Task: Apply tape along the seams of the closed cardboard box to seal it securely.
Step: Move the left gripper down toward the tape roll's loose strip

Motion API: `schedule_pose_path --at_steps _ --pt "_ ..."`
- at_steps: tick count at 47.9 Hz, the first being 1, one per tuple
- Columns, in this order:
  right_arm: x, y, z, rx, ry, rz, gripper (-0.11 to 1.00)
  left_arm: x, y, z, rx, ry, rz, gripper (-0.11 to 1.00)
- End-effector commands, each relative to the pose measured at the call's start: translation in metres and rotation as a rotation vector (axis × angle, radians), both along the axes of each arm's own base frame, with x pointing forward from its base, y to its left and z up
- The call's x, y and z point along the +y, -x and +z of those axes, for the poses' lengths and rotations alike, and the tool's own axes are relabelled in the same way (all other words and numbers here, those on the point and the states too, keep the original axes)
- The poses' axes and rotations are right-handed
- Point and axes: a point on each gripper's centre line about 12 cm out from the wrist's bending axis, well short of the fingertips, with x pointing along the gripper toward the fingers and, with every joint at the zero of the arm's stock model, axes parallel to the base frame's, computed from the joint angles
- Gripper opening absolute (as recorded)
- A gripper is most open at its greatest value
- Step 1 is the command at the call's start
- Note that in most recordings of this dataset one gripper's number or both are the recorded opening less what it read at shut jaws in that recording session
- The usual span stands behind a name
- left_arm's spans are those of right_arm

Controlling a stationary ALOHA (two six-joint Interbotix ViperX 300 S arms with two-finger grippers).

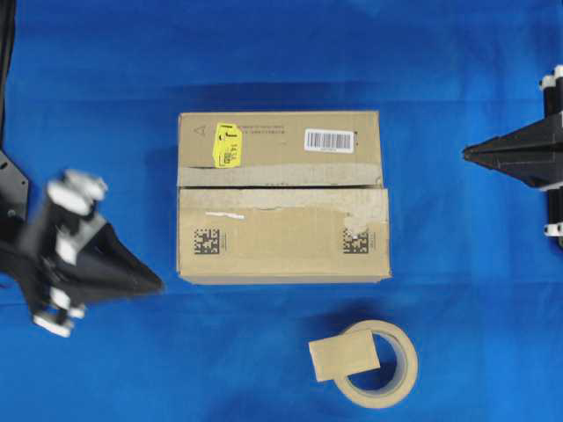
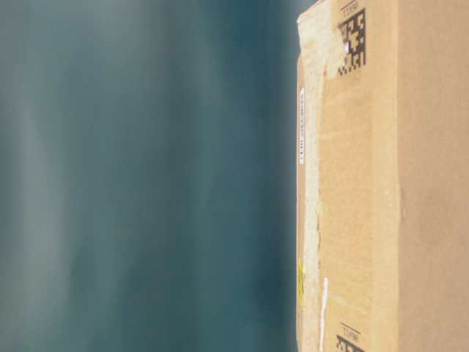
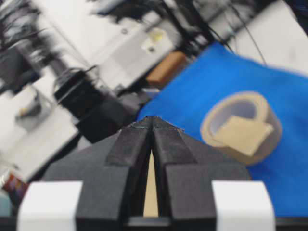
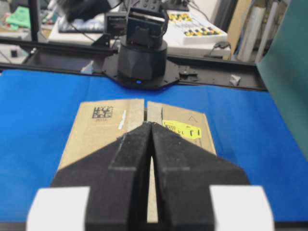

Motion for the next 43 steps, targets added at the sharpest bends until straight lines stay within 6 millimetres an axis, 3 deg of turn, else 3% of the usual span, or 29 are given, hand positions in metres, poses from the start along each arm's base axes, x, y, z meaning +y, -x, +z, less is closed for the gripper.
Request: schedule_pose_path --at_steps 1,7,10,13,20,22,28,43 --pt "0.000 -0.003 0.012 -0.038 -0.004 0.000 0.00 -0.017 -0.027 -0.003 -0.004 -0.080 -0.012 0.00" --pt "0.000 -0.004 0.011 -0.038 -0.006 0.000 0.00 -0.033 -0.063 -0.021 0.034 -0.170 -0.019 0.01" --pt "0.000 -0.004 0.012 -0.041 -0.006 0.000 0.00 -0.039 -0.079 -0.026 0.059 -0.179 -0.020 0.07" --pt "0.000 -0.004 0.011 -0.041 -0.006 0.000 0.00 -0.045 -0.093 -0.033 0.088 -0.197 -0.025 0.19" --pt "0.000 -0.005 0.012 -0.046 -0.006 0.000 0.00 -0.056 -0.121 -0.059 0.197 -0.276 -0.040 0.62" --pt "0.000 -0.005 0.012 -0.048 -0.006 0.000 0.00 -0.058 -0.125 -0.066 0.226 -0.301 -0.047 0.68" --pt "0.000 -0.005 0.012 -0.046 -0.004 0.000 0.00 -0.063 -0.138 -0.081 0.271 -0.362 -0.061 0.59" --pt "0.000 -0.006 0.011 -0.048 -0.003 0.000 0.00 -0.069 -0.170 -0.115 0.266 -0.515 -0.082 0.58"
